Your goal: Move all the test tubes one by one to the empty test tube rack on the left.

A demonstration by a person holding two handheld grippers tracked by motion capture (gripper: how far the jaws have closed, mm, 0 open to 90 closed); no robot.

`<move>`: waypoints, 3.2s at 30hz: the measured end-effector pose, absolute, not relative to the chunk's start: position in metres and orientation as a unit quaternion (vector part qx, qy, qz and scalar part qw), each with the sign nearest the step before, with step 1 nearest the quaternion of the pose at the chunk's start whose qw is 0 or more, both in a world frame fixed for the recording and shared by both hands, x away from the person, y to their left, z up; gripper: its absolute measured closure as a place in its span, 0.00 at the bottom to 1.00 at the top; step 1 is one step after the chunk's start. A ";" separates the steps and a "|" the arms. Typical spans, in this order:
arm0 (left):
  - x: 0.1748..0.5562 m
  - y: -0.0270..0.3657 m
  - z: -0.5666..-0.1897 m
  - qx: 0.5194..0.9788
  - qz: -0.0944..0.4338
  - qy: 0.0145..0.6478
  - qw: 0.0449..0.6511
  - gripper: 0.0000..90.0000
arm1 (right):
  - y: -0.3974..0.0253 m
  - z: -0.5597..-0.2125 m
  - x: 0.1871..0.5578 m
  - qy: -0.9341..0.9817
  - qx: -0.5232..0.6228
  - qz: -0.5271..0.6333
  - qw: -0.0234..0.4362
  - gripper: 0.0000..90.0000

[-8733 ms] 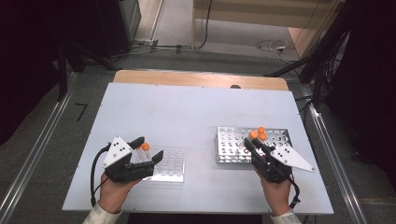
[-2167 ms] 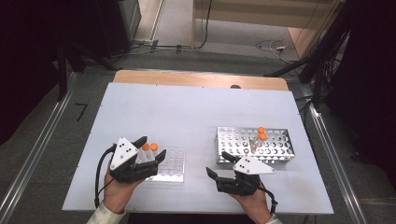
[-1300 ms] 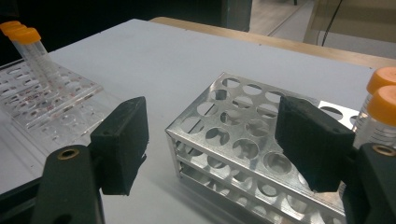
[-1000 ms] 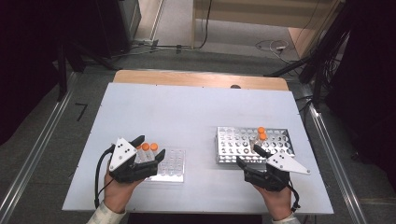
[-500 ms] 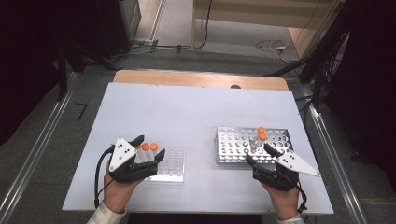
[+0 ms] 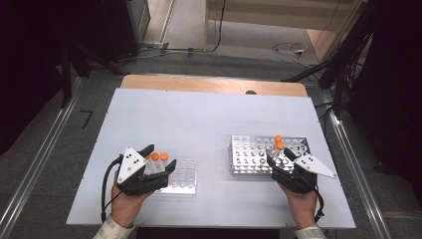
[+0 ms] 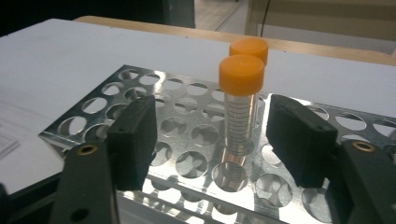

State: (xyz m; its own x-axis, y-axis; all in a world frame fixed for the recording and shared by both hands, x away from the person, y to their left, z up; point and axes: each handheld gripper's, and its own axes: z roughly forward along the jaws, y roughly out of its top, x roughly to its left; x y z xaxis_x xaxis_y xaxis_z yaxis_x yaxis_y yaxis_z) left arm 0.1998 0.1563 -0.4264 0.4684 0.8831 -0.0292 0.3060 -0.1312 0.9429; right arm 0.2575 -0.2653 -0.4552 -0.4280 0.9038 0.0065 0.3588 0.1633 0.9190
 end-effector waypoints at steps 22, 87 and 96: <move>0.200 0.157 -0.427 0.694 0.287 0.429 0.502 0.22 | -0.268 -0.469 0.273 0.706 0.465 0.440 0.304 0.72; 0.198 0.144 -0.428 0.696 0.266 0.422 0.517 0.17 | -0.199 -0.431 0.216 0.742 0.325 0.524 0.263 0.80; 0.195 0.131 -0.427 0.700 0.256 0.407 0.528 0.19 | -0.177 -0.440 0.213 0.760 0.303 0.522 0.240 0.80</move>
State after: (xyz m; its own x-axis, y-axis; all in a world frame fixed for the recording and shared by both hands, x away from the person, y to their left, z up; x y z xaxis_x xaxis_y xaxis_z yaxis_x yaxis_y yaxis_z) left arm 0.1947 0.1313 -0.4267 0.5379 0.8400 -0.0707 0.2997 -0.1122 0.9474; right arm 0.2126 -0.1769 -0.4398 -0.7005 0.7120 -0.0489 0.2107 0.2718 0.9390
